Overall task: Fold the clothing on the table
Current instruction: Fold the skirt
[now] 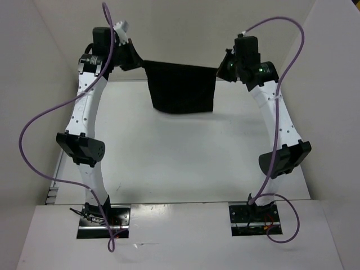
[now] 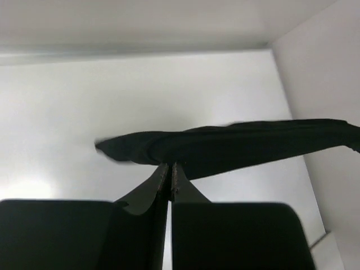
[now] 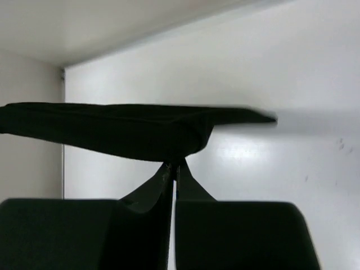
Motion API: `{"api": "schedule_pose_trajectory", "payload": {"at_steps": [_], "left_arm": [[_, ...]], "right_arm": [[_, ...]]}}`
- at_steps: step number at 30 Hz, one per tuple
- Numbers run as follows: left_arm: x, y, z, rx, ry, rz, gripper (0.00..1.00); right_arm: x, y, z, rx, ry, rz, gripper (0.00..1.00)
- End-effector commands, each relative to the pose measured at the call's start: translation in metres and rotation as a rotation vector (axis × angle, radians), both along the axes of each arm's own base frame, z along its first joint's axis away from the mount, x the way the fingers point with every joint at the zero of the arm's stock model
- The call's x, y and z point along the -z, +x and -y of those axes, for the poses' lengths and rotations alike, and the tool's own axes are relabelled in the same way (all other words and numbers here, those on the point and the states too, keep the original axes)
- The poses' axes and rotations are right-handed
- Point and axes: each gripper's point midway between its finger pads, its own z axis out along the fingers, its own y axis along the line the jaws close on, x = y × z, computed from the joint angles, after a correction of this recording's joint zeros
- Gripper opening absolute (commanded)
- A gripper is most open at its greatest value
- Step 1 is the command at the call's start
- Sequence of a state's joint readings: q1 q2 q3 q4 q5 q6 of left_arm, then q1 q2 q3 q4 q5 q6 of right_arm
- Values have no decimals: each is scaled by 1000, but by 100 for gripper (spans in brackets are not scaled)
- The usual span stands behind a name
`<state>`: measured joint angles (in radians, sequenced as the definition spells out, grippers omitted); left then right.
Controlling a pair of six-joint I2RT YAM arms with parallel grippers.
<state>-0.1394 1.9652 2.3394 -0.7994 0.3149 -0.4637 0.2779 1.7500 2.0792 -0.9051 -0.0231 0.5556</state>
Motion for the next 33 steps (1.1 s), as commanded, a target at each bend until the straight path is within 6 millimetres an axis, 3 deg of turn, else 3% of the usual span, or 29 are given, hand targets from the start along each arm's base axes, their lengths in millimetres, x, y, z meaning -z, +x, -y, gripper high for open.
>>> {"api": "schedule_pose_trajectory", "payload": {"at_steps": [1, 2, 4, 5, 6, 7, 8, 9, 10, 11, 12, 14, 15, 16, 17, 18, 19, 20, 21, 22, 24, 28, 33], "left_arm": [[-68, -5, -22, -44, 45, 178, 5], [-64, -2, -22, -44, 46, 169, 5], [-49, 1, -22, -39, 60, 136, 6], [-16, 7, -21, -36, 70, 62, 6], [2, 7, -19, -23, 69, 22, 6], [24, 7, -19, -22, 75, -19, 6], [71, -2, -8, -2, 76, -93, 6], [95, -11, -5, -4, 46, -139, 6], [109, -25, 3, 12, 22, -163, 6], [131, -28, 7, 15, -2, -186, 6], [190, -54, 10, 14, -9, -338, 6], [230, -79, 19, 31, -11, -439, 4], [243, -90, 22, 35, -9, -471, 4], [265, -114, 22, 42, 3, -527, 4], [273, -130, 29, 56, 5, -553, 4], [280, -145, 30, 67, 14, -577, 4], [275, -156, 31, 54, 3, -574, 4], [293, -184, 32, 64, 17, -634, 4], [296, -197, 34, 56, 7, -658, 4], [286, -207, 35, 61, -4, -636, 4], [292, -237, 42, 86, -6, -676, 4], [280, -274, 41, 99, -1, -698, 4], [274, -296, 28, 59, 40, -701, 4]], "right_arm": [[-44, 6, 37, 103, -121, 114, 0], [-49, 6, 37, 104, -117, 125, 0], [-27, 6, 27, 52, -105, 66, 0], [5, 5, 22, 25, -109, -4, 0], [18, -2, 15, -18, -87, -31, 0], [65, -8, 5, -35, -77, -122, 0], [85, -16, -2, -55, -62, -157, 0], [99, -28, -11, -85, -31, -184, 0], [146, -49, -24, -107, -19, -279, 0], [169, -62, -33, -124, -13, -333, 0], [207, -91, -37, -144, -23, -432, 0], [234, -125, -64, -187, -21, -498, 0], [262, -152, -65, -196, -45, -575, 0], [268, -166, -71, -206, -44, -595, 0], [271, -186, -86, -223, -33, -614, 0], [286, -209, -85, -227, -45, -672, 0], [285, -220, -89, -235, -35, -674, 0], [286, -237, -98, -240, -26, -696, 0], [293, -253, -97, -239, -34, -724, 0], [292, -262, -98, -239, -32, -735, 0], [287, -283, -101, -241, -15, -750, 0], [274, -308, -97, -231, -4, -778, 0], [245, -323, -89, -225, 31, -772, 0]]}}
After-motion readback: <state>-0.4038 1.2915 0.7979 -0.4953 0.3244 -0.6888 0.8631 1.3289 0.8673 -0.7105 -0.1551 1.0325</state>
